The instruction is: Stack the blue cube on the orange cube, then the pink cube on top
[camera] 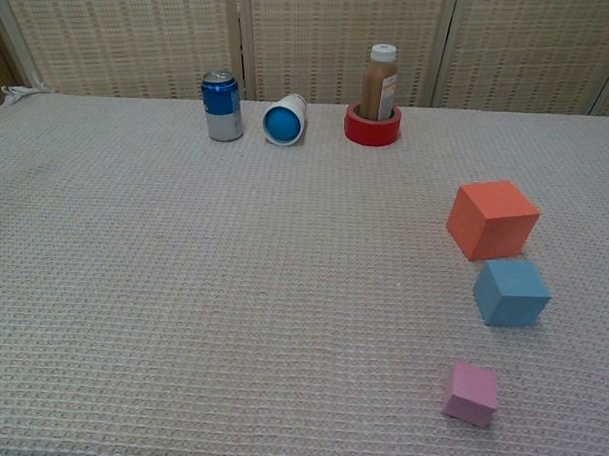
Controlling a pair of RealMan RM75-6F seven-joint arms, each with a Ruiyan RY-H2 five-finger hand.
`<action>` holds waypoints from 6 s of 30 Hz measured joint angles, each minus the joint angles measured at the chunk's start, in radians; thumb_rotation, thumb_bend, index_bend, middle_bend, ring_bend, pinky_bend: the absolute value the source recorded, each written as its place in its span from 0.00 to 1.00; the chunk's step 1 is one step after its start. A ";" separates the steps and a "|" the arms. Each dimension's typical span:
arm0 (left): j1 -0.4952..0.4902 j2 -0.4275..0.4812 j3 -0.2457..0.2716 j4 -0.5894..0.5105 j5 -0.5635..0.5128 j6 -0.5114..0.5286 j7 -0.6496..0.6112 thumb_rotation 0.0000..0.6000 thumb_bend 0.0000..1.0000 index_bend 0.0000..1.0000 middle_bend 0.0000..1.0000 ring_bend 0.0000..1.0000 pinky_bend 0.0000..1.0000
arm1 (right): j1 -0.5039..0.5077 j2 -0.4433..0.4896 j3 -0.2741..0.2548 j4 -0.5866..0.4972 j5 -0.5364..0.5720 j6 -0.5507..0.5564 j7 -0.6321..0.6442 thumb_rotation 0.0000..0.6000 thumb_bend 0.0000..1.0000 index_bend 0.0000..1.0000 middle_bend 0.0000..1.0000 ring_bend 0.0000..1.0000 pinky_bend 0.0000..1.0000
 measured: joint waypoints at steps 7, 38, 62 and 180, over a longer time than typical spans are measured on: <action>-0.004 -0.003 0.001 -0.015 -0.018 -0.031 0.016 1.00 0.45 0.00 0.00 0.00 0.10 | 0.009 -0.012 -0.005 0.005 0.024 -0.051 -0.023 1.00 0.14 0.00 0.00 0.00 0.00; -0.039 0.067 0.020 -0.018 -0.010 -0.107 -0.174 1.00 0.45 0.00 0.00 0.00 0.10 | 0.162 -0.464 0.055 0.046 0.212 -0.213 -0.449 1.00 0.15 0.28 0.00 0.00 0.00; -0.052 0.078 0.026 -0.016 -0.023 -0.135 -0.198 1.00 0.46 0.00 0.00 0.00 0.11 | 0.193 -0.528 0.103 0.117 0.294 -0.211 -0.425 1.00 0.15 0.38 0.00 0.00 0.00; -0.075 0.058 0.035 -0.032 -0.048 -0.180 -0.120 1.00 0.46 0.00 0.00 0.00 0.11 | 0.271 -0.214 -0.036 -0.078 0.046 -0.139 -0.088 1.00 0.19 0.18 0.00 0.00 0.00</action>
